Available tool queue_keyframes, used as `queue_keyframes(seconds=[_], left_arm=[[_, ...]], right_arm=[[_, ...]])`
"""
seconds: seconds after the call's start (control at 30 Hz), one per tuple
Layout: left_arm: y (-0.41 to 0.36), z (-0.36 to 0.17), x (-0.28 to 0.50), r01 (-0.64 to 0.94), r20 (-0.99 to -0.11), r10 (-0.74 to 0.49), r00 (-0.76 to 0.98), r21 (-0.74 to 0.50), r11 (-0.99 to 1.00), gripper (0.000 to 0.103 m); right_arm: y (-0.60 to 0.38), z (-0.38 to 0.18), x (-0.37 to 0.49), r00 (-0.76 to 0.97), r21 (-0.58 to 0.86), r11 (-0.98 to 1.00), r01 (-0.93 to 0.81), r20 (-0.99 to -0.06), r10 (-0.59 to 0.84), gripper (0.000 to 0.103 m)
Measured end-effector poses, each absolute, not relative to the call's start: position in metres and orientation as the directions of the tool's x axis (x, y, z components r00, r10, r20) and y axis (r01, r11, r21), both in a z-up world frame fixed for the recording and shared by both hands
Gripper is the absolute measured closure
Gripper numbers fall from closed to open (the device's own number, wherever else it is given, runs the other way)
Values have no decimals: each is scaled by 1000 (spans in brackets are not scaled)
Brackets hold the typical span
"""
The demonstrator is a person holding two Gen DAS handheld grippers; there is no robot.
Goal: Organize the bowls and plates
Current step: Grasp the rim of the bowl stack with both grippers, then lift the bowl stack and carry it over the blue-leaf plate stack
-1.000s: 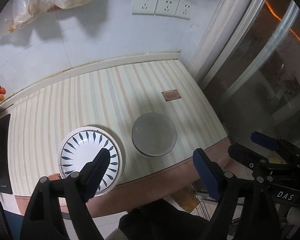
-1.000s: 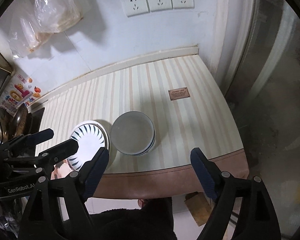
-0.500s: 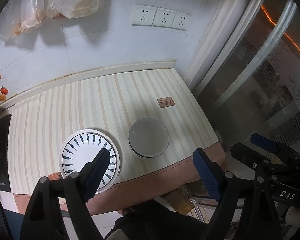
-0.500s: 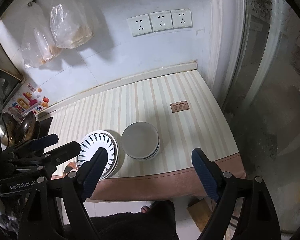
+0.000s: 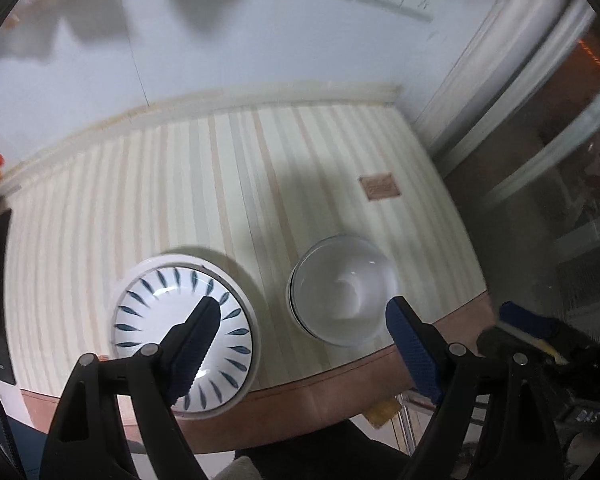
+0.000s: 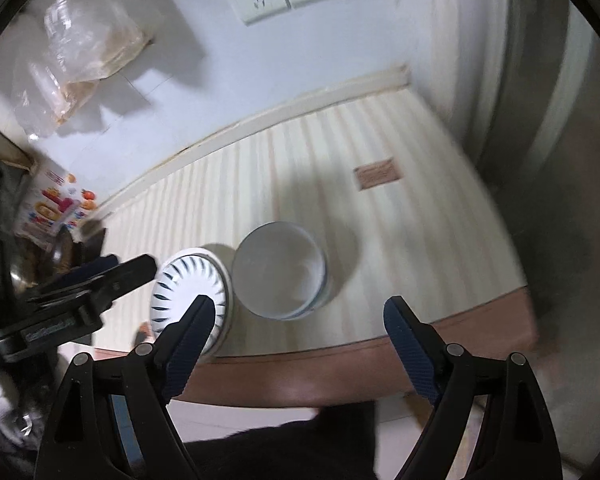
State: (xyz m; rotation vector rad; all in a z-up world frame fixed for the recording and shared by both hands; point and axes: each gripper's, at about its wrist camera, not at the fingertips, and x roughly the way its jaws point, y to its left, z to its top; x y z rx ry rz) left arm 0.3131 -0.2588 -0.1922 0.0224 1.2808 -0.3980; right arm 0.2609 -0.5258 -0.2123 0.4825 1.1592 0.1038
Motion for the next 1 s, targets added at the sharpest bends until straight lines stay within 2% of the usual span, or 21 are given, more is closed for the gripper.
queue_keyframes(seconds=[0.07, 0.37, 0.53, 0.63, 0.8, 1.0], left_arm=[[-262, -214, 328, 293, -946, -277, 169, -220, 930, 18], [-288, -298, 377, 295, -972, -233, -11, -225, 929, 20], [-296, -326, 387, 280, -953, -283, -104, -301, 911, 20], [-299, -339, 390, 264, -940, -307, -151, -337, 904, 24], [-303, -347, 391, 259, -932, -319, -174, -356, 898, 31], [-304, -355, 390, 260, -918, -335, -211, -384, 886, 45]], right_arm=[[-530, -239, 274, 389, 495, 853, 167, -828, 404, 14], [-538, -359, 320, 263, 610, 754, 246, -790, 553, 14], [-537, -398, 334, 227, 655, 708, 263, -755, 615, 14], [-534, -417, 341, 213, 668, 694, 269, -744, 633, 16], [-525, -437, 351, 186, 692, 668, 273, -719, 669, 29], [-519, -451, 366, 158, 698, 654, 293, -709, 687, 37]])
